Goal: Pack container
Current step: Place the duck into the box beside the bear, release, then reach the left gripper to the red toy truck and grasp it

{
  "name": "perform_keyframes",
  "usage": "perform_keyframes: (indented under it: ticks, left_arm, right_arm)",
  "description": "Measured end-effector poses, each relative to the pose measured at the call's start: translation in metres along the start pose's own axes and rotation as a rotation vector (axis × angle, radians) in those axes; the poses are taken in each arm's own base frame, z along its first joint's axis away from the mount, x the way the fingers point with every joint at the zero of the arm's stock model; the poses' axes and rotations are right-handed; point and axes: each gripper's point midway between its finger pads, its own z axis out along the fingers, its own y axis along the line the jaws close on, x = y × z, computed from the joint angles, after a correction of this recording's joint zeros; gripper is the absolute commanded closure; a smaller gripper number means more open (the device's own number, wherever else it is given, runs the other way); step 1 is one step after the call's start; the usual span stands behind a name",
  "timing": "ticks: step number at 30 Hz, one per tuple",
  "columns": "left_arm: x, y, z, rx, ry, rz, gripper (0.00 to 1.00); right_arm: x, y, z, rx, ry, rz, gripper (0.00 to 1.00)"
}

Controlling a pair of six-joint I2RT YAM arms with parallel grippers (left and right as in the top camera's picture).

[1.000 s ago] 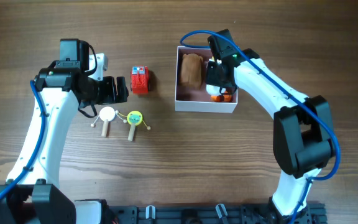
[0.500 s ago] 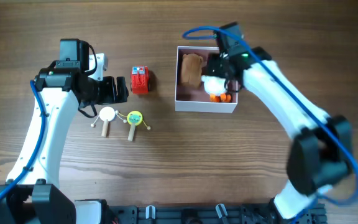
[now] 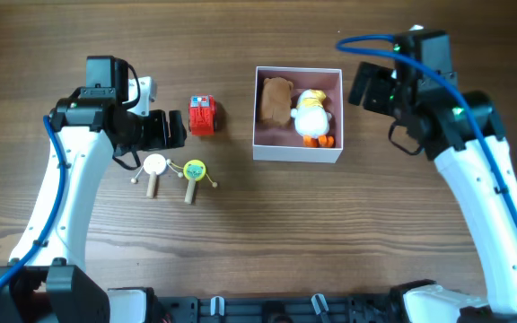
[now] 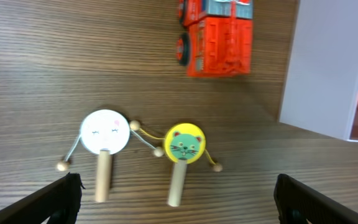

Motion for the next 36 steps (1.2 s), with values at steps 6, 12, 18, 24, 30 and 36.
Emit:
perform_keyframes:
  ticks: [6,12,18,24,30,36]
  left_arm:
    - [-0.003,-0.021,-0.001,0.120,-0.009,0.007,0.01]
    - [-0.026,-0.024,-0.008,0.078,-0.045,0.012,0.00]
    - [-0.061,-0.051,0.017,-0.037,-0.002,0.109,0.00]
    - [-0.055,-0.042,0.091,-0.119,0.138,0.129,0.01]
    - [-0.046,-0.031,0.124,-0.152,0.201,0.124,0.00]
    - [-0.033,-0.023,0.159,-0.174,0.269,0.123,0.02]
  right_arm:
    - [0.001,-0.033,0.022,-0.015,0.094,0.130,0.00]
    - [0.000,-0.039,0.025,-0.034,0.111,0.166,0.00]
    - [0.000,-0.038,0.025,-0.039,0.111,0.166,0.00]
    - [0.000,-0.038,0.025,-0.042,0.112,0.166,0.00]
    - [0.000,-0.038,0.025,-0.041,0.112,0.166,0.00]
    - [0.000,-0.038,0.025,-0.041,0.112,0.166,0.00]
